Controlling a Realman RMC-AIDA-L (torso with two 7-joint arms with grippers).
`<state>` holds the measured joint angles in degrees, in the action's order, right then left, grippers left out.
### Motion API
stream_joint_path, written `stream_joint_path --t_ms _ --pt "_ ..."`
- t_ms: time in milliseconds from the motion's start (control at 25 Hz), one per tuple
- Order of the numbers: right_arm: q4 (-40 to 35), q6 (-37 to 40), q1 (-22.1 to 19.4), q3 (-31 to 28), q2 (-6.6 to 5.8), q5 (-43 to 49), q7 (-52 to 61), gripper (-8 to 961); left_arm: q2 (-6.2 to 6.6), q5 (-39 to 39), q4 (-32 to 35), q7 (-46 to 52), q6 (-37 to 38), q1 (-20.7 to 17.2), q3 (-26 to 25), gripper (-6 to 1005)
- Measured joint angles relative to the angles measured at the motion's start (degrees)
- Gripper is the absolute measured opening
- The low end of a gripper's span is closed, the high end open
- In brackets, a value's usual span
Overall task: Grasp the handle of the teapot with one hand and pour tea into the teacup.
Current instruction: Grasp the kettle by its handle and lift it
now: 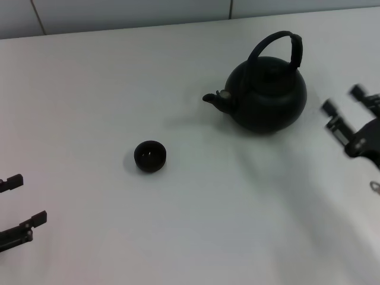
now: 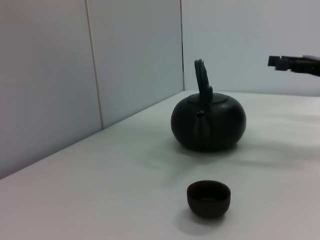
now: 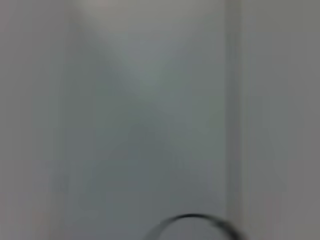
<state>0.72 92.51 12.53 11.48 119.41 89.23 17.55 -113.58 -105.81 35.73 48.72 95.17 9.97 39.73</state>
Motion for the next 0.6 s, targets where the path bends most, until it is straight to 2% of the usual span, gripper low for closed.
stream_joint_path --t_ms 160,440,600 --pt "2.78 -2.54 0.40 -1.95 -0.04 -1.33 -2.83 625 -0.25 -0.13 0.05 0.10 0.61 0.05 0.00 800" --pt "2.04 -4.79 1.92 -2.14 -0.32 -1.29 -1.21 625 0.08 -0.26 0.13 0.25 1.60 0.06 0.00 800" --pt "-3.22 -8.04 4.19 -0.68 -0.38 1.07 8.38 624 0.12 -0.24 0.13 0.29 1.84 0.06 0.00 800"
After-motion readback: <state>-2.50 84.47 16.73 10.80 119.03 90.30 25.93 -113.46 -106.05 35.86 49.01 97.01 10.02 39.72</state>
